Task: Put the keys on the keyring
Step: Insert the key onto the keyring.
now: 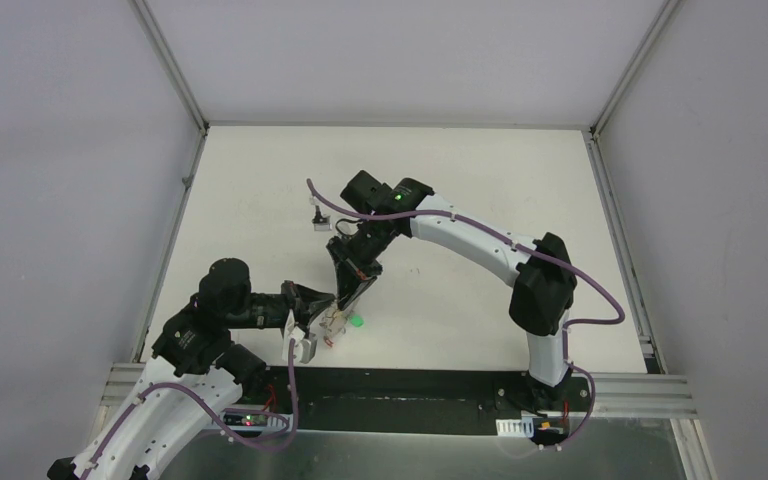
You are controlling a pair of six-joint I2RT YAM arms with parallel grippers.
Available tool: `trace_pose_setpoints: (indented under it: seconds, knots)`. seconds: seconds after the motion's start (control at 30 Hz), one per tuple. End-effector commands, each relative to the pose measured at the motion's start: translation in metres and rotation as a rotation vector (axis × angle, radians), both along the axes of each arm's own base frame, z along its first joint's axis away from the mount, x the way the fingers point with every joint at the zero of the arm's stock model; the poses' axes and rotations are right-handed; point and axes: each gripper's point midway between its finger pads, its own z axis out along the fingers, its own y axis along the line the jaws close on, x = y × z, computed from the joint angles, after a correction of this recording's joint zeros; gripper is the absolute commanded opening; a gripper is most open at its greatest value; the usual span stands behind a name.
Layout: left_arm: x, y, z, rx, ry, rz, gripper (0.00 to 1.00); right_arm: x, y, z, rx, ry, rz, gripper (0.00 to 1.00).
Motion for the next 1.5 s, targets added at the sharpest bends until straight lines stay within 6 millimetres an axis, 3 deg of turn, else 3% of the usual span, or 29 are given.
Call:
trace_pose_setpoints:
  seconds: [0.0, 0.2, 0.47, 0.9, 1.47]
  knots:
    - [-0.007, -0.005, 0.026, -0.053, -0.083, -0.057, 0.0, -0.001, 0.01, 0.053, 0.198, -0.073, 0.031, 0.0]
    - [-0.008, -0.005, 0.026, -0.053, -0.08, -0.057, 0.0, -0.002, 0.01, 0.059, 0.228, -0.085, 0.036, 0.0]
    - [-0.008, -0.005, 0.027, -0.055, -0.083, -0.057, 0.0, 0.006, 0.006, 0.032, 0.097, -0.086, -0.009, 0.0]
    - [-0.008, -0.005, 0.027, -0.053, -0.081, -0.059, 0.0, 0.009, 0.0, 0.012, 0.016, -0.072, -0.028, 0.0]
    - [-0.007, -0.006, 0.026, -0.051, -0.079, -0.062, 0.0, 0.008, -0.001, 0.015, 0.009, -0.074, -0.017, 0.0]
